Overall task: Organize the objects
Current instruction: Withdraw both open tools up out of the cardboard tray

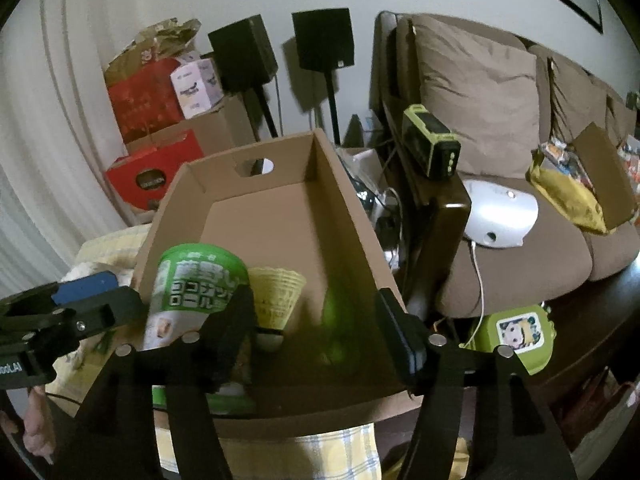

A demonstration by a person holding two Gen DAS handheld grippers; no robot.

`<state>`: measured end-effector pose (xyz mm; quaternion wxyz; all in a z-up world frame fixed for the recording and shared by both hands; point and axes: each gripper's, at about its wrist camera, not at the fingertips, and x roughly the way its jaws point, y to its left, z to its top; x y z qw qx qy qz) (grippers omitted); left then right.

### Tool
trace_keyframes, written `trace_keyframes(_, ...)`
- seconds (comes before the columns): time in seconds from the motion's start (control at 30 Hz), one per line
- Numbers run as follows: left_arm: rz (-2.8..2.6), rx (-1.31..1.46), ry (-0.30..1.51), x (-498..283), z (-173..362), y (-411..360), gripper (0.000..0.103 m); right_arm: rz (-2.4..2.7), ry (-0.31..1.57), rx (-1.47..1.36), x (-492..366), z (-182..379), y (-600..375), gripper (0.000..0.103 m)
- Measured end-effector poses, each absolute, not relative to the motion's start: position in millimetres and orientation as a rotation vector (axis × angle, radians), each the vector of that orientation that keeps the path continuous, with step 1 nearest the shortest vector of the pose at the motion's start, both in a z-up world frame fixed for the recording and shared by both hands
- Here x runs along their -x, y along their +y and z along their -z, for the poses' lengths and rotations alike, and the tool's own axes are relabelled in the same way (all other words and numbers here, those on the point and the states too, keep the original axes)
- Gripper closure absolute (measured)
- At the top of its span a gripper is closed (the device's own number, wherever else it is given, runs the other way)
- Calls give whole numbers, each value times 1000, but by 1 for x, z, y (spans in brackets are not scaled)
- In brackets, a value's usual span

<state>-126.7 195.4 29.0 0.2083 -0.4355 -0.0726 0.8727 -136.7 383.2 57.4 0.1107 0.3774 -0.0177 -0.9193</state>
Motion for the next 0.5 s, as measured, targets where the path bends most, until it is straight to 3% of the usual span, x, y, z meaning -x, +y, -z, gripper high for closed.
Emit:
trace_keyframes(0.23,-2530,1166,-188,116,-38,171,10,2714,-20,-1064,125,-68,369,30)
trace_keyframes(0.37,-2542,1139,-188,107,-43,160,10,2764,40,-1047,116,-74,357,20)
trace_keyframes(0.5,-2567,1120,-178,99,-47,149,10,2772,113,-1023,104,-80,339,15)
